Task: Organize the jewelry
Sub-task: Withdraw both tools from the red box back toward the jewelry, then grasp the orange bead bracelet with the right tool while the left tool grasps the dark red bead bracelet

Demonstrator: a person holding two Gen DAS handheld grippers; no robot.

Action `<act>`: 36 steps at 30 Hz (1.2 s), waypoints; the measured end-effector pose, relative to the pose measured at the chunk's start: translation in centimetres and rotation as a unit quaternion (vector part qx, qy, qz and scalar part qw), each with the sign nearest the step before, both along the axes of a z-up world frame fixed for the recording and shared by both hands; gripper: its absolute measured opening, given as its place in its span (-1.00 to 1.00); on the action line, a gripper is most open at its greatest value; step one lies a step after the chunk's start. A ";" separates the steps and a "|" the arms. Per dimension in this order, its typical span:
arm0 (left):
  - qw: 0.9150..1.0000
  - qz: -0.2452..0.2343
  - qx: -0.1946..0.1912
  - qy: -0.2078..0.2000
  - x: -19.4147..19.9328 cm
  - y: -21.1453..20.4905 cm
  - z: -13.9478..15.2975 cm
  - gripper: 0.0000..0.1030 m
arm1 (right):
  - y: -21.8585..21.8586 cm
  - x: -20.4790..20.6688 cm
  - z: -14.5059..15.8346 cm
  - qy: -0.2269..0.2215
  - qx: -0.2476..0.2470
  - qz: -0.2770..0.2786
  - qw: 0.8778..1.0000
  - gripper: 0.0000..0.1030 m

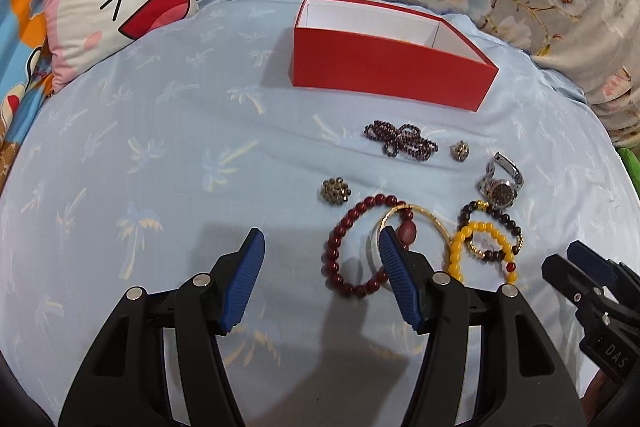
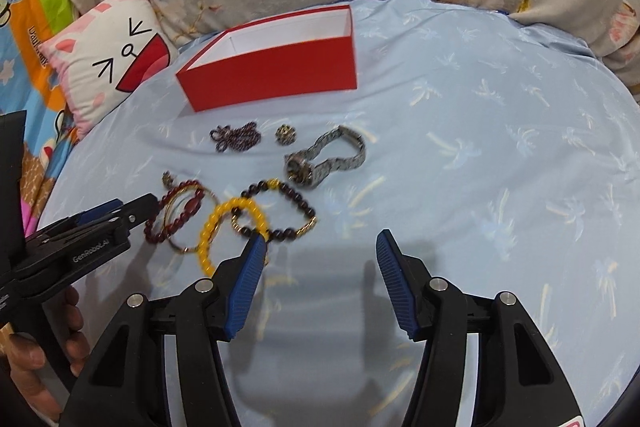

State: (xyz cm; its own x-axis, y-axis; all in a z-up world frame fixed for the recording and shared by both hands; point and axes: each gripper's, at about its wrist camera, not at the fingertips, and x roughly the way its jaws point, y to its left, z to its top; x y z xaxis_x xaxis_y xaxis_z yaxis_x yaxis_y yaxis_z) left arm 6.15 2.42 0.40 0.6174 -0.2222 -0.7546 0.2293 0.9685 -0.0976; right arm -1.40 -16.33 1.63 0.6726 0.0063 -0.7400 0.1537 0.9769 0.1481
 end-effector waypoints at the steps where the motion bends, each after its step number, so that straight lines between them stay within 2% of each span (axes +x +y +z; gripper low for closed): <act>1: 1.000 0.002 -0.001 0.000 -0.1 0.1 0.0 0.10 | 0.3 -0.1 -0.1 0.001 0.000 0.005 1.000 -0.01; 9: 1.000 0.012 -0.006 -0.003 -0.4 1.0 -0.3 0.10 | 2.0 0.5 -1.0 0.011 0.008 0.028 1.000 -0.21; 20: 1.000 0.010 0.019 0.001 0.0 0.7 -1.2 0.10 | 2.9 2.0 -2.0 0.022 0.007 0.034 0.999 -0.56; 26: 0.999 0.004 0.038 -0.010 0.1 0.1 -1.3 -0.03 | 2.8 2.2 -2.1 0.022 0.003 0.031 0.999 -0.79; 29: 0.999 -0.003 0.047 -0.013 0.1 -0.3 -1.3 -0.23 | 2.6 2.1 -2.1 0.022 0.006 0.030 0.999 -0.80; 31: 0.999 -0.013 0.050 -0.015 0.0 -0.6 -1.3 -0.49 | 2.6 2.1 -2.1 0.022 0.006 0.031 0.999 -0.80; 33: 0.998 -0.017 0.054 -0.017 -0.1 -0.8 -1.2 -0.62 | 2.5 2.1 -2.1 0.023 0.009 0.031 0.999 -0.80; 35: 0.998 -0.016 0.052 -0.016 -0.1 -0.7 -1.2 -0.82 | 2.4 2.0 -2.1 0.023 0.013 0.032 0.999 -0.81; 36: 0.999 -0.016 0.045 -0.010 0.0 -0.5 -1.1 -0.85 | 2.3 1.9 -2.0 0.023 0.015 0.032 0.999 -0.81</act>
